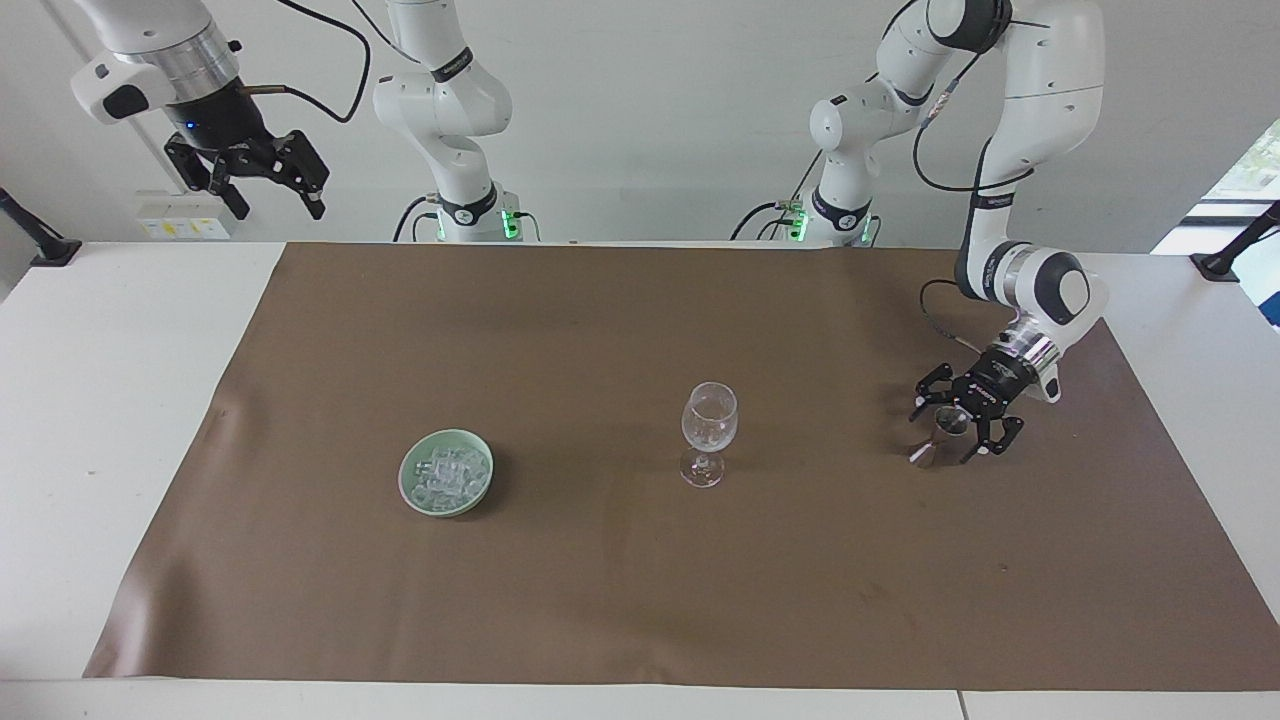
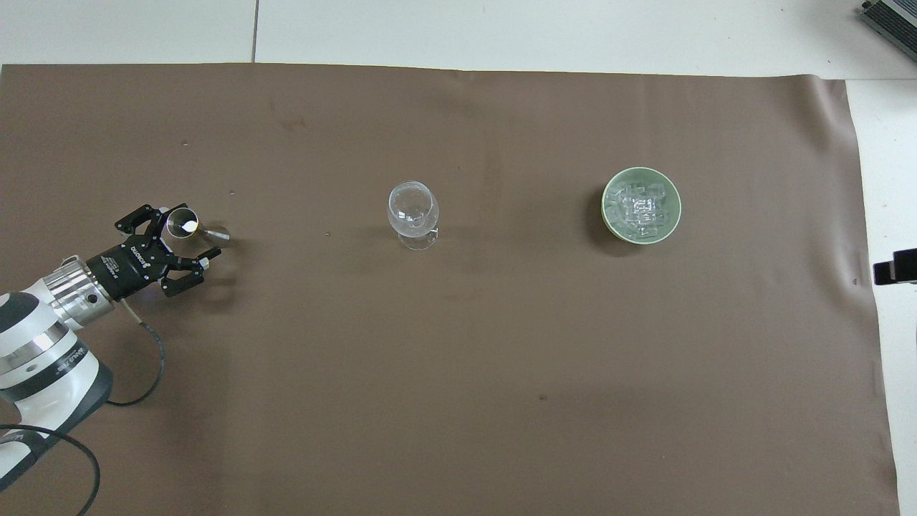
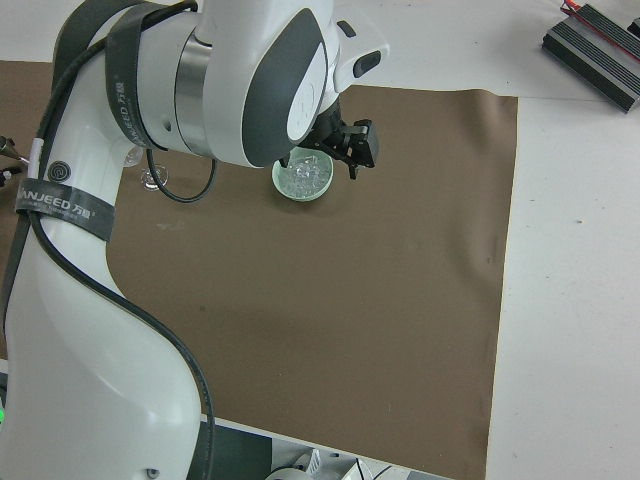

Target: Pour wine and add ice with both arms

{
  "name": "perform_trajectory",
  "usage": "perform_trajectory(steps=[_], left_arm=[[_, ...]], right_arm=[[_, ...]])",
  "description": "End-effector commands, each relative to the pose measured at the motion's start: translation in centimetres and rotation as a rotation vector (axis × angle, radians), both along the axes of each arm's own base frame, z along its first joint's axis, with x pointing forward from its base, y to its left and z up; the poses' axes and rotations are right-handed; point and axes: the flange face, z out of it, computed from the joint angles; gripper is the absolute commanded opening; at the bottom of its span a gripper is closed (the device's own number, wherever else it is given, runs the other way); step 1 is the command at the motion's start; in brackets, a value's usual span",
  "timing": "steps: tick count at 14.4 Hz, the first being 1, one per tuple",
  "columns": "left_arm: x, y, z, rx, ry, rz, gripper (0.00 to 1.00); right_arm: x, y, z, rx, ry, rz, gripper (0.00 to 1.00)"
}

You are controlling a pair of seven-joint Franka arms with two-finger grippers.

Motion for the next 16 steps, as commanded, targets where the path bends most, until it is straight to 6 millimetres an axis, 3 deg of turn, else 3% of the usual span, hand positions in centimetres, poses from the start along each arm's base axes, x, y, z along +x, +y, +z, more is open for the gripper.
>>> perform_trajectory(steps=[1,5,10,16], left_arm=[[-0.29,-0.61,-0.38,0.008,-0.001,0.03,0.95],[-0.32,-0.49,-0.51,0.014,0.005,0.035,0.93],[-0.28,-0.38,-0.46,0.014,0.005,0.038,0.71],[-0.29,-0.3,-0.46,0.012,0.008,0.041,0.6]], right_arm=[[-0.49,-0.01,0.36,-0.002,-0.001,0.01,1.0],[-0.49,-0.01,0.36,-0.002,-0.001,0.01,1.0],[-0.49,-0.01,0.36,-0.002,-0.001,0.01,1.0],[-0.49,-0.01,0.36,-0.002,-0.001,0.01,1.0]])
